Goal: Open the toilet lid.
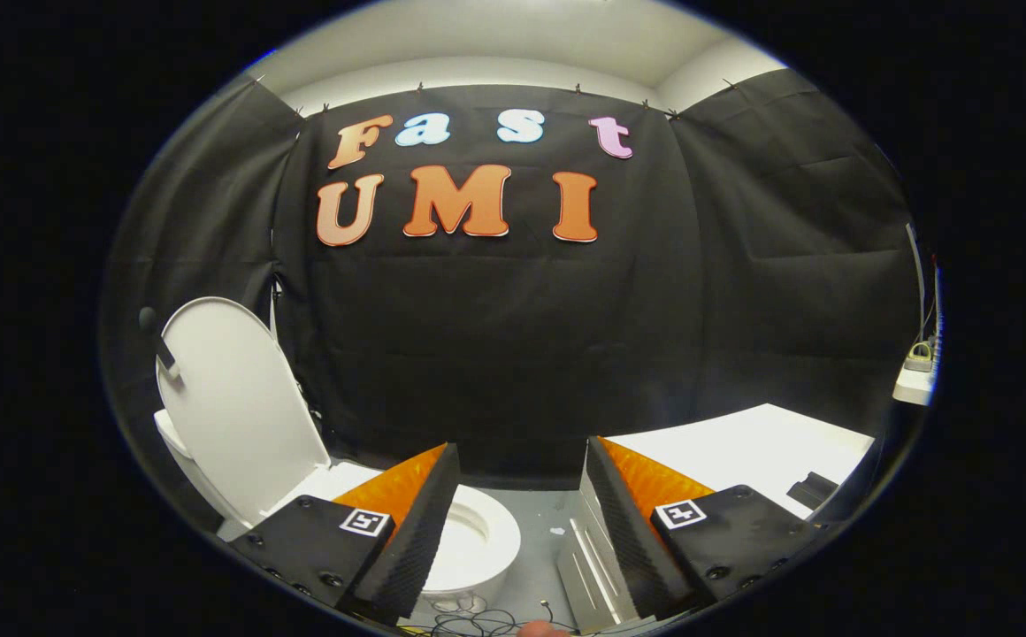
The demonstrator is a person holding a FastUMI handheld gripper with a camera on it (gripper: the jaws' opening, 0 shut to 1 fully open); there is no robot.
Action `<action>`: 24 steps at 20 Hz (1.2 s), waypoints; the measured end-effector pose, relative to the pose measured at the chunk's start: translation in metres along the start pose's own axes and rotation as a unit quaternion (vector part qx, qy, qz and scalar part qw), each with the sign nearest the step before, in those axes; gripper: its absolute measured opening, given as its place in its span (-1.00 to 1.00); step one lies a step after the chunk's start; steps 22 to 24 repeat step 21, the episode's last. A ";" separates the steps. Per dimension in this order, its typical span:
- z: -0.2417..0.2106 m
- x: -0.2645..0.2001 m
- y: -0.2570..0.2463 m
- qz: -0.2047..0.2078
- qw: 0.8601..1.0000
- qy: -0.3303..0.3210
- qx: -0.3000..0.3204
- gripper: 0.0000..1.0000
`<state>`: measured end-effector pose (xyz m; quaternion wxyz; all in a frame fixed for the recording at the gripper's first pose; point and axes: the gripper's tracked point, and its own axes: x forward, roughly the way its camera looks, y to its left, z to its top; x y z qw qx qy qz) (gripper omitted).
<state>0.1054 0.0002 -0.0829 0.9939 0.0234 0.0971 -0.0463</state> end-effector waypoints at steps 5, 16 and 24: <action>-0.013 -0.011 -0.004 -0.017 1.000 -0.001 0.008 0.86; -0.011 -0.009 -0.017 -0.033 0.999 -0.011 0.020 0.86; -0.011 -0.009 -0.020 -0.039 0.999 -0.014 0.012 0.86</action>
